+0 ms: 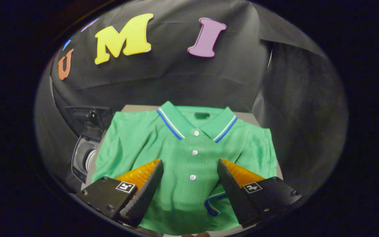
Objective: Put the clothes into the washing machine and then close the washing machine lid.
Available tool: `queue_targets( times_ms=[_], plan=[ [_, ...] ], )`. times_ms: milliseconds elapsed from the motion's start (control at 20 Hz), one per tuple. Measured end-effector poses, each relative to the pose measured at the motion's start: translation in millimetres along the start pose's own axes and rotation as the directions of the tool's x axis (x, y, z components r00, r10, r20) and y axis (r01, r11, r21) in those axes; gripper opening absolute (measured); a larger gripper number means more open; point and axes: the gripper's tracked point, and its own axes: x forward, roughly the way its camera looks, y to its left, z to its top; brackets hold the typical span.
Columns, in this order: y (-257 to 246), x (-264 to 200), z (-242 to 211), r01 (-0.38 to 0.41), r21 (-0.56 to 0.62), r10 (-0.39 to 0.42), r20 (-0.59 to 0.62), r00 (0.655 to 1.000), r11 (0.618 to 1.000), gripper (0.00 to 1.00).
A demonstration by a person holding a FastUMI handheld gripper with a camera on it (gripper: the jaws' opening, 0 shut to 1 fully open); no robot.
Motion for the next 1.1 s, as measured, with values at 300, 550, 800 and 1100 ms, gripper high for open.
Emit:
queue_targets(
  times_ms=[300, 550, 800, 1100],
  plan=[
    [2.4, 5.3, -3.9, -0.016, 0.048, 0.017, -0.032, 0.999, 0.999, 1.00],
    [2.9, 8.5, 2.0, -0.035, 0.073, 0.039, -0.061, 0.997, 0.997, 0.71],
    [3.0, 7.5, 2.2, -0.040, 0.123, 0.049, -0.074, 0.996, 0.992, 0.07],
    [4.6, -22.1, 34.8, -0.029, 0.139, 0.028, 0.011, 1.000, 0.990, 0.06]
  ],
)
